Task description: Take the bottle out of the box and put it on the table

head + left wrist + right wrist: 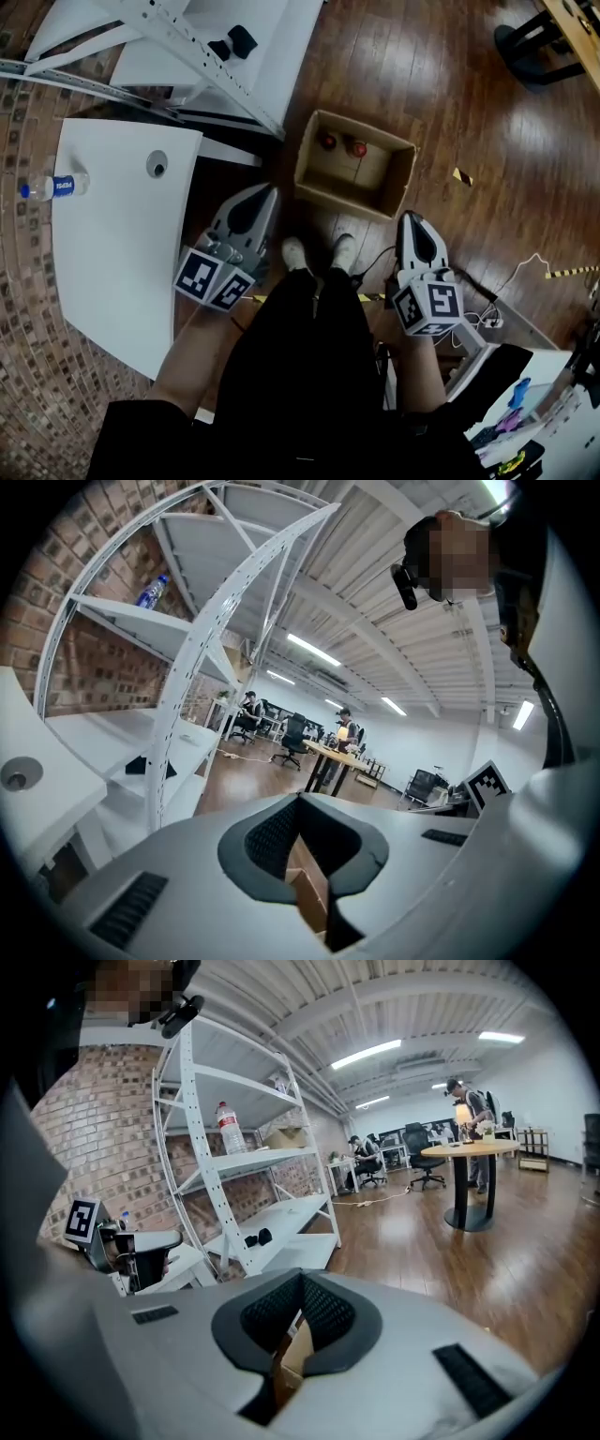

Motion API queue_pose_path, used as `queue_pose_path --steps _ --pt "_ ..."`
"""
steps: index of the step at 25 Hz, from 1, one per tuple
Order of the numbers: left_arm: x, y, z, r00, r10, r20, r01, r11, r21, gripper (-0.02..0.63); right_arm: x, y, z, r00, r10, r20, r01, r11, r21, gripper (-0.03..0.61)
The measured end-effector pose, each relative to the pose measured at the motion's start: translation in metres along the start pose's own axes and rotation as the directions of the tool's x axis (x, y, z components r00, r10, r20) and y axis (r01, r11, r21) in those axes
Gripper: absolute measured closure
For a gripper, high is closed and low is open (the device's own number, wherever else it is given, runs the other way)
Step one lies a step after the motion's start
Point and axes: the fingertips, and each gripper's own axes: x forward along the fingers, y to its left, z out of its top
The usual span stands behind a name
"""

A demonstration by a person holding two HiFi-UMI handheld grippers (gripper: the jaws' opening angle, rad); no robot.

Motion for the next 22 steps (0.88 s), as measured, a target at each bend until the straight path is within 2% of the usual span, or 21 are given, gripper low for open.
queue_pose_path --steps 4,11,16,18,22 --pt "0.013 0.022 -0.039 0.999 0.027 -0.038 -0.028 0.999 -0.017 0.611 0.03 -0.011 -0.04 0.998 -0.006 -0.056 0.005 1.0 -0.011 0.577" --pt "0.051 0.067 -0.142 0.983 0.091 -0.162 -0.1 0.994 -0.049 0.611 0.095 -0.04 -0.119 0.981 0.015 -0.195 -0.019 1.0 -0.016 0.577" --pt "0.073 0.092 -0.194 0.963 0.093 -0.255 -0.117 0.99 -0.082 0.607 0.14 -0.063 -0.168 0.937 0.021 -0.348 -0.016 1.0 0.017 0.577" --pt "0.079 0.1 -0.206 0.959 0.091 -0.268 -0.115 0.99 -0.076 0.607 0.15 -0.068 -0.175 0.933 0.024 -0.358 -0.021 1.0 0.012 0.577" --pt "0.096 0.129 -0.232 0.967 0.086 -0.238 -0.098 0.994 -0.04 0.607 0.182 -0.091 -0.195 0.95 0.018 -0.313 -0.03 0.999 -0.034 0.577"
